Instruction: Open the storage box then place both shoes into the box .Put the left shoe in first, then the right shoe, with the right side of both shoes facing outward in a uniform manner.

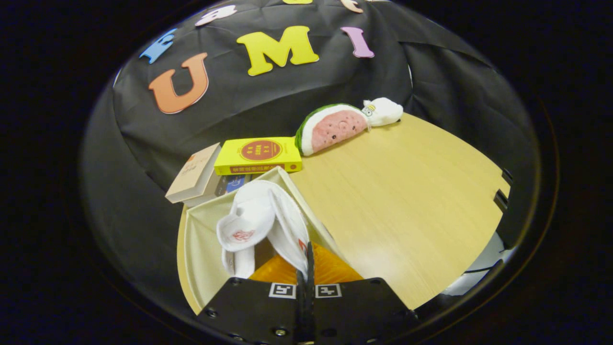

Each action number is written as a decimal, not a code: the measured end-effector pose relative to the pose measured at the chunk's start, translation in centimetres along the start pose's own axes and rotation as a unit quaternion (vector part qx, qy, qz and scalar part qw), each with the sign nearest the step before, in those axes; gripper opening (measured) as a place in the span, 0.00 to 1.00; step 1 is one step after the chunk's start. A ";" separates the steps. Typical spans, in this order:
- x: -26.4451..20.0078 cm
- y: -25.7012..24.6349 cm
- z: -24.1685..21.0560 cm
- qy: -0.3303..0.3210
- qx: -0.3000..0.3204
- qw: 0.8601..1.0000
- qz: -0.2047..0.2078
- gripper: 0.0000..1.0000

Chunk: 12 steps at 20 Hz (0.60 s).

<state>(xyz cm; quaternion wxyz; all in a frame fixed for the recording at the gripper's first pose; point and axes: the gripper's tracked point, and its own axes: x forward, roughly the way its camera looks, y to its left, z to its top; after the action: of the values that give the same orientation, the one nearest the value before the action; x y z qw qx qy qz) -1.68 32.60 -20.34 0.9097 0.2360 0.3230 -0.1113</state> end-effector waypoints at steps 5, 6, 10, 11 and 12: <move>-1.5 1.6 -0.8 -0.002 -0.055 0.997 0.052 0.48; -2.0 1.9 -0.1 -0.015 -0.071 0.995 0.061 0.56; -5.0 2.3 3.1 -0.056 -0.128 0.985 0.102 0.77; -5.8 2.1 4.5 -0.072 -0.140 0.982 0.108 0.80; -6.8 1.7 5.8 -0.088 -0.152 0.978 0.112 0.83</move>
<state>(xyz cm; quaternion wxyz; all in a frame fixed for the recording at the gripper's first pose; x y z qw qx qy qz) -3.16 31.50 -11.39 0.9665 0.1193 0.2263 0.0215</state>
